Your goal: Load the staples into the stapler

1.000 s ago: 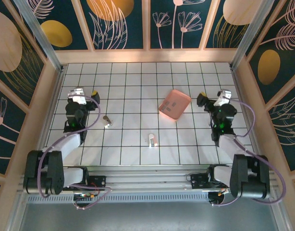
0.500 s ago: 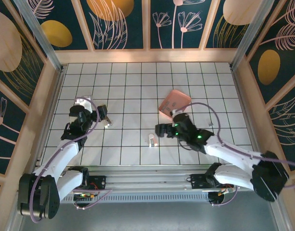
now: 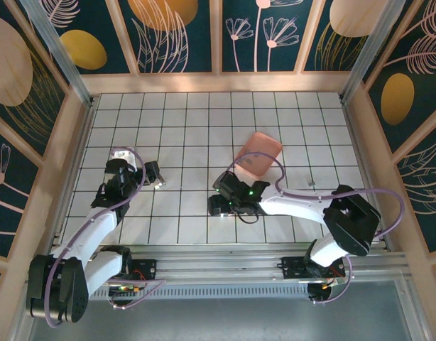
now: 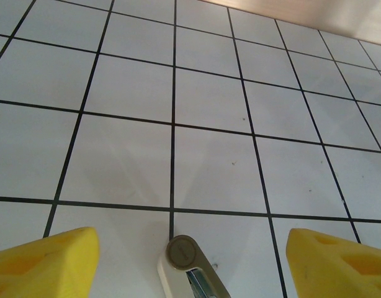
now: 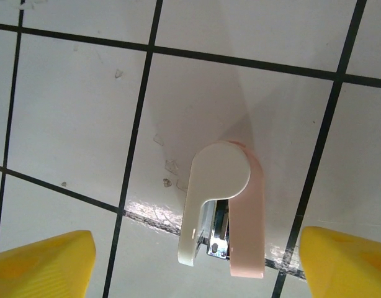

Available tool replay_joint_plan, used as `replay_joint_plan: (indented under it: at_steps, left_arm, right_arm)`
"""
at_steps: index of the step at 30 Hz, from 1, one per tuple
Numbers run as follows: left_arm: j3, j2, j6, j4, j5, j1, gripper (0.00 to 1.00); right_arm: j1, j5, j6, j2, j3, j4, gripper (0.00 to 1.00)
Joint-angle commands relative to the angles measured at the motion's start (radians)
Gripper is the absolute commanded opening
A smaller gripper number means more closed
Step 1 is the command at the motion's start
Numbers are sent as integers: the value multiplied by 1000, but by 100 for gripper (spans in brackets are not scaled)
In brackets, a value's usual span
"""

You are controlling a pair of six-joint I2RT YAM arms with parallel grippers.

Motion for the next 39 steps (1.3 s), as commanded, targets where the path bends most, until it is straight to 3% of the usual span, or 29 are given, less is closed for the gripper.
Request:
replay_joint_plan:
  at_steps: [1,12,27,33,39]
  left_arm:
    - [-1,4,-23,2,-8,-3,79]
    - [-5,-4,-44,5,-30,-2,80]
    - [31,-3,-26,-32,-16,-3,80]
    - [125,15,-25,-120,74,-3,79]
    - [226,62,-72,-156,309,-6,76]
  right_arm:
    - [3,-2,-5,18,32,-56,80]
    - [-32,-29,-29,110,69,-70,71]
    - [-15,-14,-110,141,56,-29,43]
    - [-2,49,-203,61,-16,120,37]
    - [-1,110,-419,-71,-114,386,35]
